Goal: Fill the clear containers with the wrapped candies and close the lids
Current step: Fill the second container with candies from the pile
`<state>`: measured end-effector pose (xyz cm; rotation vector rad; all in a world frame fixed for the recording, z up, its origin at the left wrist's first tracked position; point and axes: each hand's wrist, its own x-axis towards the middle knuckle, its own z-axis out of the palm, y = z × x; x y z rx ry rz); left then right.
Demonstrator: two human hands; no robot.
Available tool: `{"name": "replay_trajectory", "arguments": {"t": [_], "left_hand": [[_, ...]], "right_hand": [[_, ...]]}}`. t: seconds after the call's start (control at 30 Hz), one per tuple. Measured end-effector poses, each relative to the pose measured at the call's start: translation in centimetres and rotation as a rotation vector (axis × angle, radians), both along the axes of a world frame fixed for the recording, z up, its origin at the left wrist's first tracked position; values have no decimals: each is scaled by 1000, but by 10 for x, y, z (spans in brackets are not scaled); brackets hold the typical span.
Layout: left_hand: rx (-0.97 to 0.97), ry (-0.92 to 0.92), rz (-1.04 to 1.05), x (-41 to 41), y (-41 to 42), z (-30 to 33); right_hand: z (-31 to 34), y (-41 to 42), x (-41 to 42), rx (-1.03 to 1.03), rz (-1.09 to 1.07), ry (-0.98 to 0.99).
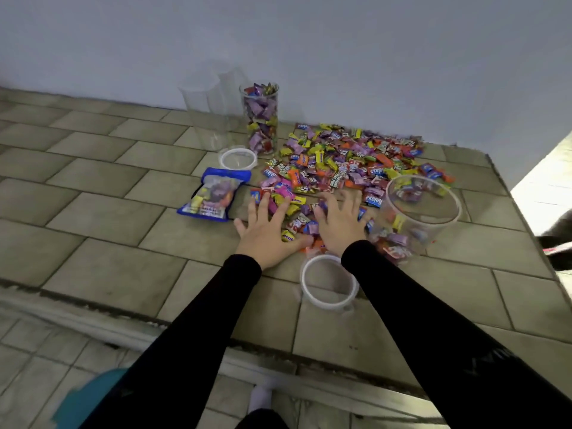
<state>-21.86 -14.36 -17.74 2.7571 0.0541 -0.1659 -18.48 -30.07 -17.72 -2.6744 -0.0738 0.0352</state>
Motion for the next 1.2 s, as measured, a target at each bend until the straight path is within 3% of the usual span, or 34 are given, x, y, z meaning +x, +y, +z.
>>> {"name": "replay_trajectory", "arguments": {"t": [0.43, 0.7, 0.87, 1.2], "left_hand": [[-25, -22, -10, 21, 2, -3], [3, -153, 48, 30, 8, 0], [73, -221, 40, 34, 8, -11], [-29, -389, 30, 46, 7, -22]], "right_hand": [[-6, 15, 31, 70, 23, 59], [0, 12, 35, -84, 5, -269], [-10, 12, 34, -268, 87, -217], [-12, 20, 43, -187, 130, -281]]}}
